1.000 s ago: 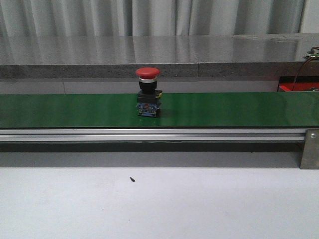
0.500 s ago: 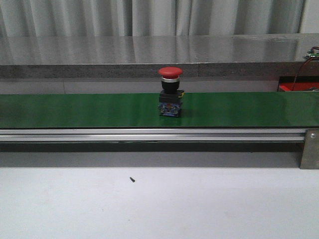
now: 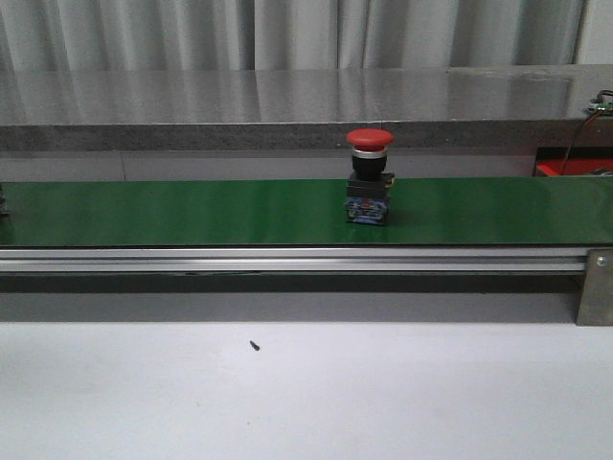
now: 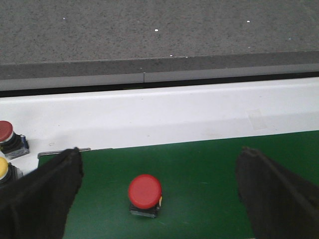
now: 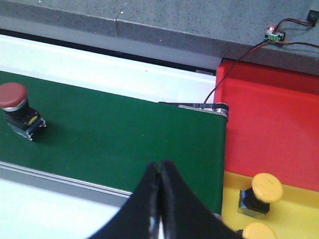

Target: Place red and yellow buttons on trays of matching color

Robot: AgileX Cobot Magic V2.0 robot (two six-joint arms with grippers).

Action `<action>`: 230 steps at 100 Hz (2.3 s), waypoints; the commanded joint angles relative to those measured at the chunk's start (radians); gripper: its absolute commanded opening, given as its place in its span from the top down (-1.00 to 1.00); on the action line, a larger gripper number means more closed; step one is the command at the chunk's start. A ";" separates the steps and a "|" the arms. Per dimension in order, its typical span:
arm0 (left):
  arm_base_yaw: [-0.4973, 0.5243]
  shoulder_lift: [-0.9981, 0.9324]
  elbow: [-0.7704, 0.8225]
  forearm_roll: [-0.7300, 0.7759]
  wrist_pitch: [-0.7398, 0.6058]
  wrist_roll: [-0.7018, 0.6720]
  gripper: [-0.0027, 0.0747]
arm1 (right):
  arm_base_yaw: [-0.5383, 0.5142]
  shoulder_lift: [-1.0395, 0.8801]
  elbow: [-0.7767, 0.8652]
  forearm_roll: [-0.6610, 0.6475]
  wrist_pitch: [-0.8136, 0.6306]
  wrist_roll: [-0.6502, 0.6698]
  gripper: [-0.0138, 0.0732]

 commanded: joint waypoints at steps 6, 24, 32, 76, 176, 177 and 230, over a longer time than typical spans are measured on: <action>-0.040 -0.170 0.144 -0.027 -0.131 0.006 -0.48 | 0.001 -0.007 -0.024 0.018 -0.069 -0.007 0.84; -0.055 -0.370 0.370 -0.029 -0.193 0.006 -0.17 | 0.001 -0.007 -0.024 0.018 -0.069 -0.007 0.84; -0.055 -0.450 0.462 -0.029 -0.202 0.006 0.04 | 0.001 -0.008 -0.024 0.019 -0.069 -0.007 0.84; -0.055 -0.638 0.664 -0.029 -0.227 0.006 0.98 | 0.001 -0.006 -0.024 0.032 -0.006 -0.007 0.82; -0.055 -0.636 0.664 -0.029 -0.250 0.006 0.98 | 0.025 0.677 -0.457 0.032 0.326 -0.093 -0.68; -0.055 -0.636 0.664 -0.029 -0.250 0.006 0.98 | 0.027 0.684 -0.463 0.032 0.327 -0.093 -0.68; -0.055 -0.636 0.664 -0.029 -0.250 0.006 0.98 | 0.059 0.841 -0.576 0.002 0.343 -0.085 0.17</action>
